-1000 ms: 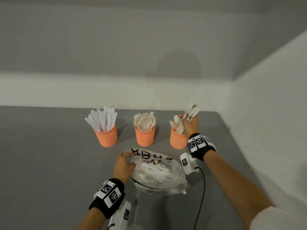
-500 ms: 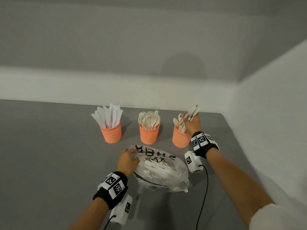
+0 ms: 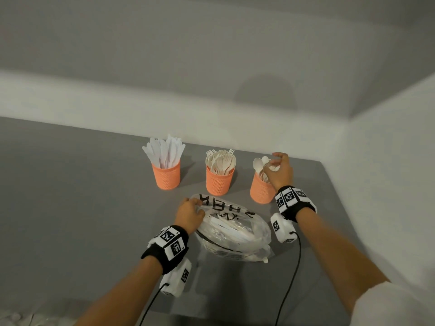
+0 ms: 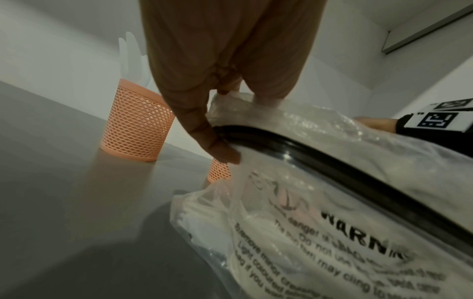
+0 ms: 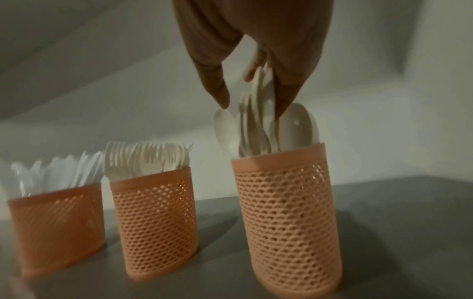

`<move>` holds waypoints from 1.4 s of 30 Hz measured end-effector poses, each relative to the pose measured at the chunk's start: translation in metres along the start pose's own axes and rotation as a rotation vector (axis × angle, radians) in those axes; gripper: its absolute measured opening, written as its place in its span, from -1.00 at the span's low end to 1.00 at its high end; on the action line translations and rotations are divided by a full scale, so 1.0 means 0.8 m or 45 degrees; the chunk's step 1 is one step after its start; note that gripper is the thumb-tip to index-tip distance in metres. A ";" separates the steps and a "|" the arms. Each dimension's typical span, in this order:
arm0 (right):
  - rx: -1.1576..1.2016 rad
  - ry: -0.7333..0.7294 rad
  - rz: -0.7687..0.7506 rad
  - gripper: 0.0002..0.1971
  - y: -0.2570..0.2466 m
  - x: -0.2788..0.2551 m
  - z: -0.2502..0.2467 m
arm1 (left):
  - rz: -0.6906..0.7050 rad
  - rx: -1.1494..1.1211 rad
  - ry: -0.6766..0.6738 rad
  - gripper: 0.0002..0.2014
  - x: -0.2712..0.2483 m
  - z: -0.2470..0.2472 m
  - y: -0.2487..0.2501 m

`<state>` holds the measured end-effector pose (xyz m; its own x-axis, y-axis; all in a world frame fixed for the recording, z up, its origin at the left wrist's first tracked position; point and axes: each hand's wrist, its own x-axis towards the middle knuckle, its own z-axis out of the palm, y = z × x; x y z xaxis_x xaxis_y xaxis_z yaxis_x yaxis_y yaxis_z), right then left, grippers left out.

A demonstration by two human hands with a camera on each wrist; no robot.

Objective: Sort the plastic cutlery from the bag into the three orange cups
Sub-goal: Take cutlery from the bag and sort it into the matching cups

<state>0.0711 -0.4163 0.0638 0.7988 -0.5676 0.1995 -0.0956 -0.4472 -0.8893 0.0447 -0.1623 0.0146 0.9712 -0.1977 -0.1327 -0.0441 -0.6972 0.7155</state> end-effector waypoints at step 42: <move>-1.384 -0.977 -0.030 -0.63 0.022 -0.136 0.068 | 0.253 -0.074 -0.151 -0.54 -0.006 -0.015 0.023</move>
<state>0.0150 -0.3251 0.0038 0.9028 -0.1819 -0.3898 -0.2134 -0.9762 -0.0387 0.0424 -0.1656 0.0364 0.9103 -0.4092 -0.0625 -0.2150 -0.5964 0.7733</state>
